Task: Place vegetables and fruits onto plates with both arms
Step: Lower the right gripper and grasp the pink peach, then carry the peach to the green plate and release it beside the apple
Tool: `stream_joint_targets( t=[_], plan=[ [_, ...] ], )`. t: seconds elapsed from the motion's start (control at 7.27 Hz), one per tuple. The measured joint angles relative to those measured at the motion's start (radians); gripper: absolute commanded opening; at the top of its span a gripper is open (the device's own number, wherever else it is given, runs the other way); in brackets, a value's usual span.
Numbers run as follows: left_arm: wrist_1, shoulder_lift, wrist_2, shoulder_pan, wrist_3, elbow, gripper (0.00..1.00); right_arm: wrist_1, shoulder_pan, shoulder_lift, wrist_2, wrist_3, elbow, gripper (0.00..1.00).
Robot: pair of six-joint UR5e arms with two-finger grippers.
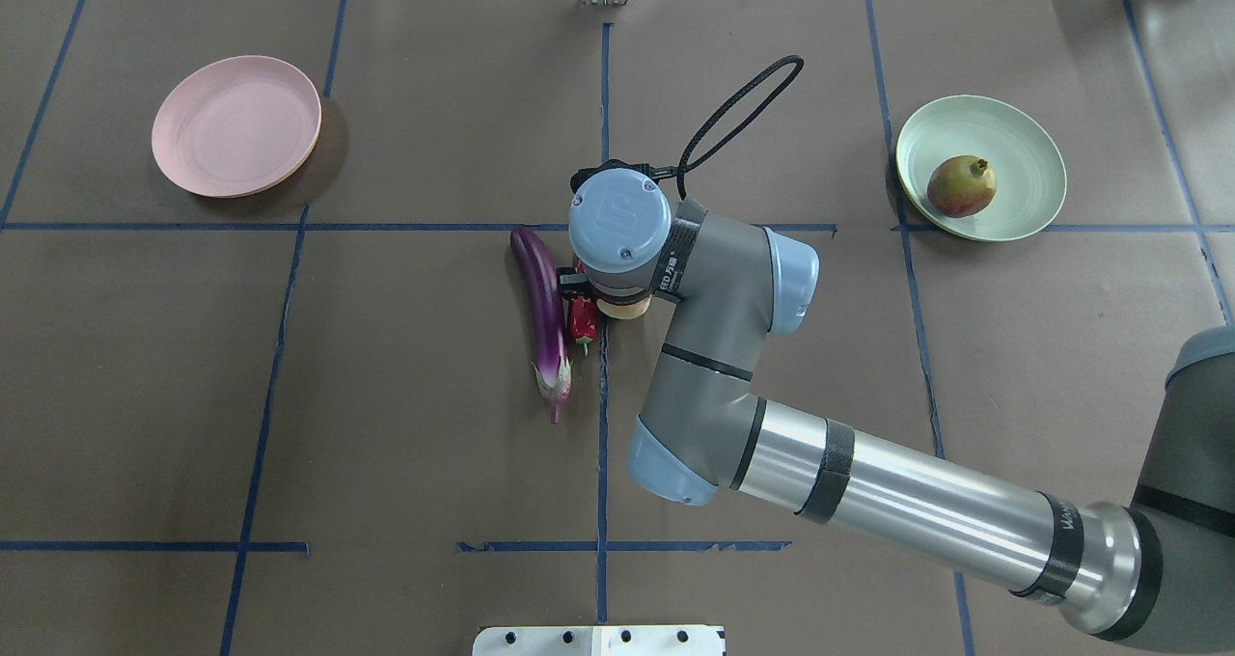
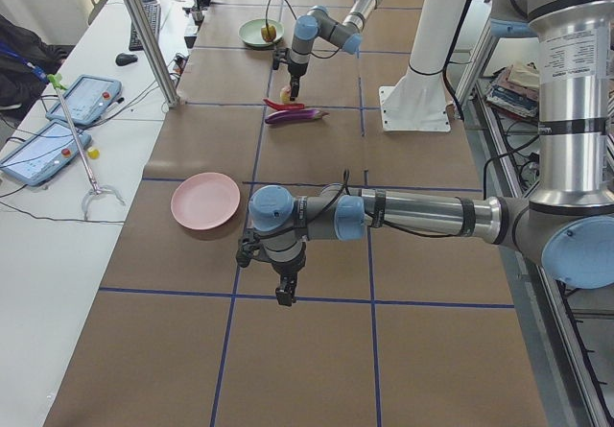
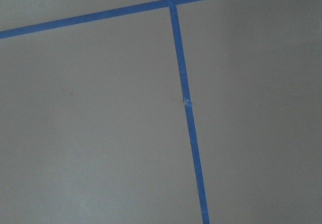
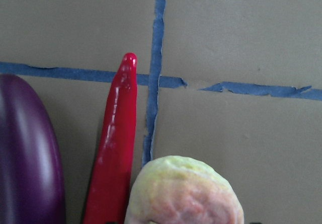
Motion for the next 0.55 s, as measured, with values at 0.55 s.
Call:
stream_joint_targets(
  t=[0.55],
  plan=[
    [-0.001,0.0,0.0,0.0,0.0,0.0,1.0,-0.011,0.197,-0.083,0.173,-0.11,0.108,0.0]
  ],
)
